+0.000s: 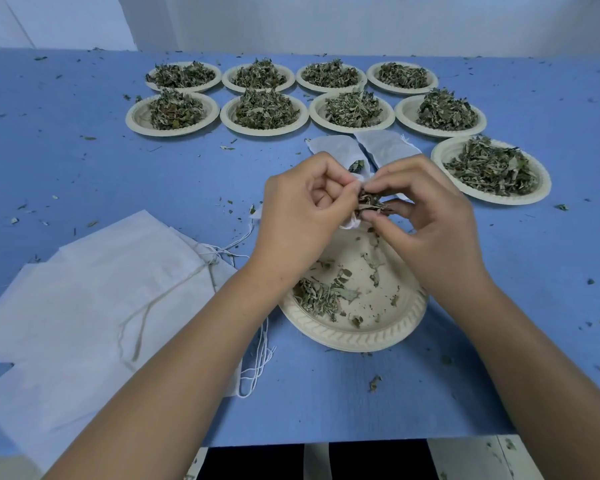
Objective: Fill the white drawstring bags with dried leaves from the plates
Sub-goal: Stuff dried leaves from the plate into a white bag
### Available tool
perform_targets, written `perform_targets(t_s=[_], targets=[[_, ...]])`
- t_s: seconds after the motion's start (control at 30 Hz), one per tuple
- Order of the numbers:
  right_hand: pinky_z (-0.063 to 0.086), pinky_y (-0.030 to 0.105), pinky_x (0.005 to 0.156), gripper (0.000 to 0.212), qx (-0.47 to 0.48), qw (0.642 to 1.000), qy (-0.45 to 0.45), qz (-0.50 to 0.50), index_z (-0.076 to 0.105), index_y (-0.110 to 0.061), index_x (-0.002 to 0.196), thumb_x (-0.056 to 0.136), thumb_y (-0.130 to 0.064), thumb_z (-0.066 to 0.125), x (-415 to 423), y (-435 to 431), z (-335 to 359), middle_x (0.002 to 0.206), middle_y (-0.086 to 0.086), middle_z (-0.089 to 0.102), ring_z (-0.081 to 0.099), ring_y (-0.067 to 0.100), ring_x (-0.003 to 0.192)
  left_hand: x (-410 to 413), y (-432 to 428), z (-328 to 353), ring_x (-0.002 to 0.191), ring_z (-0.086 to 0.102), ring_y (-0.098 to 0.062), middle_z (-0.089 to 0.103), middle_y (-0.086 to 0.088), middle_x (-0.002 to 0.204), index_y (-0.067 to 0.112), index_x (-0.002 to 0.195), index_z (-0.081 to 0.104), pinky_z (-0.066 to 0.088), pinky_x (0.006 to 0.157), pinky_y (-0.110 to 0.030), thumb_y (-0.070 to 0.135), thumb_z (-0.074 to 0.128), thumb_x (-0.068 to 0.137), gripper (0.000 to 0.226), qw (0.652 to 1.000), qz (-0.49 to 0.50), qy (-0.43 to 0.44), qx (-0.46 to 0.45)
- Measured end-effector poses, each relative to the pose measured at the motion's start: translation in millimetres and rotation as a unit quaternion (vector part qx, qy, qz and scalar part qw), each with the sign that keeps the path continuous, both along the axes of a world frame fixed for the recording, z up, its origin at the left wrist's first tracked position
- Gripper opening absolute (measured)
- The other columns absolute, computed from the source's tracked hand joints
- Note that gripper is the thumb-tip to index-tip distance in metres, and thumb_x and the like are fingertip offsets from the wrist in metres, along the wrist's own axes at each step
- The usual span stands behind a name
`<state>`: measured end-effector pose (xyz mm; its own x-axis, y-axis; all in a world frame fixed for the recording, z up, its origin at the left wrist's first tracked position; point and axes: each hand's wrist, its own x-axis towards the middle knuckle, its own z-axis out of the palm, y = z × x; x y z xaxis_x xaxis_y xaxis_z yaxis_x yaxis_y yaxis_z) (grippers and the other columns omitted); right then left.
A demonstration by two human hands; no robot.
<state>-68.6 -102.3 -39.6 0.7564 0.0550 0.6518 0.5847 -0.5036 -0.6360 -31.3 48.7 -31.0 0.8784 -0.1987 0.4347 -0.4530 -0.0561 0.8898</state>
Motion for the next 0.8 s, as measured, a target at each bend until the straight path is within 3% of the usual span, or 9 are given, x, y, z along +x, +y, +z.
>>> perform_targets(t_s=[0.07, 0.13, 0.27, 0.37, 0.47, 0.6, 0.7, 0.8], targets=[[0.054, 0.023, 0.079, 0.020, 0.016, 1.000, -0.020, -0.018, 0.066, 0.000, 0.098, 0.080, 0.008, 0.071, -1.2, 0.6, -0.7, 0.095, 0.006, 0.060, 0.062, 0.014, 0.089, -1.1, -2.2, -1.0, 0.053, 0.052, -0.042, 0.059, 0.003, 0.054, 0.010, 0.079, 0.063, 0.040, 0.044, -0.028, 0.004, 0.067, 0.089, 0.012, 1.000, -0.010, -0.007, 0.011], [0.055, 0.025, 0.076, 0.013, 0.011, 0.997, -0.050, -0.056, 0.069, 0.000, 0.091, 0.079, 0.005, 0.074, -2.2, 1.5, -0.2, 0.088, 0.005, 0.065, 0.065, 0.016, 0.082, -0.9, -2.5, -1.6, 0.053, 0.051, -0.042, 0.059, 0.001, 0.054, 0.010, 0.079, 0.063, 0.039, 0.044, -0.027, 0.003, 0.066, 0.089, 0.012, 1.000, -0.013, -0.008, 0.006], [0.047, 0.026, 0.068, 0.012, -0.106, 0.988, -0.082, -0.079, 0.070, -0.001, 0.071, 0.076, 0.010, 0.069, -0.5, 7.2, -2.7, 0.073, 0.008, 0.068, 0.061, 0.026, 0.072, -2.6, -2.0, -2.6, 0.042, 0.046, -0.022, 0.060, -0.002, 0.054, 0.002, 0.082, 0.064, 0.038, 0.045, -0.015, 0.003, 0.066, 0.089, 0.008, 0.999, -0.042, -0.007, -0.003], [0.045, 0.024, 0.074, 0.013, -0.150, 0.986, -0.058, -0.051, 0.071, 0.000, 0.079, 0.080, 0.012, 0.064, 0.8, 5.0, -3.3, 0.085, 0.009, 0.068, 0.059, 0.028, 0.082, -2.5, -1.6, -2.0, 0.044, 0.048, -0.024, 0.059, 0.000, 0.053, 0.004, 0.081, 0.064, 0.039, 0.044, -0.015, 0.004, 0.066, 0.090, 0.009, 0.999, -0.041, -0.002, -0.007], [0.048, 0.023, 0.081, 0.024, -0.102, 0.994, -0.046, -0.017, 0.068, 0.001, 0.101, 0.084, 0.015, 0.059, 0.4, 0.8, -0.4, 0.103, 0.012, 0.061, 0.059, 0.022, 0.091, 0.8, 2.0, 0.2, 0.046, 0.054, -0.017, 0.060, -0.002, 0.055, 0.012, 0.079, 0.064, 0.039, 0.044, -0.015, 0.008, 0.067, 0.089, 0.012, 0.999, -0.004, 0.000, -0.033], [0.052, 0.037, 0.074, 0.016, -0.035, 0.996, -0.076, -0.029, 0.066, 0.000, 0.091, 0.082, 0.013, 0.065, -2.9, 0.6, 3.4, 0.093, 0.008, 0.060, 0.060, 0.019, 0.084, 3.6, 3.6, 0.1, 0.045, 0.052, -0.006, 0.059, 0.005, 0.053, 0.015, 0.077, 0.063, 0.039, 0.044, -0.014, 0.006, 0.065, 0.088, 0.015, 0.999, 0.023, 0.013, -0.041], [0.039, 0.037, 0.092, 0.012, -0.141, 0.979, -0.133, -0.065, 0.072, -0.008, 0.088, 0.087, -0.005, 0.060, -5.2, 1.0, 2.8, 0.092, -0.004, 0.068, 0.062, 0.017, 0.098, 3.2, 3.1, -0.3, 0.045, 0.054, -0.005, 0.060, 0.005, 0.053, 0.013, 0.078, 0.063, 0.039, 0.044, -0.013, 0.006, 0.066, 0.089, 0.014, 0.999, 0.022, 0.018, -0.038], [0.020, 0.041, 0.102, 0.025, -0.230, 0.964, -0.104, -0.086, 0.072, -0.016, 0.091, 0.090, -0.021, 0.048, -4.8, 4.9, 2.4, 0.098, -0.014, 0.068, 0.051, 0.018, 0.122, 2.7, 3.8, 0.2, 0.044, 0.055, -0.008, 0.060, 0.004, 0.053, 0.016, 0.077, 0.063, 0.039, 0.041, -0.015, 0.008, 0.066, 0.090, 0.015, 0.999, 0.013, 0.018, -0.041]])
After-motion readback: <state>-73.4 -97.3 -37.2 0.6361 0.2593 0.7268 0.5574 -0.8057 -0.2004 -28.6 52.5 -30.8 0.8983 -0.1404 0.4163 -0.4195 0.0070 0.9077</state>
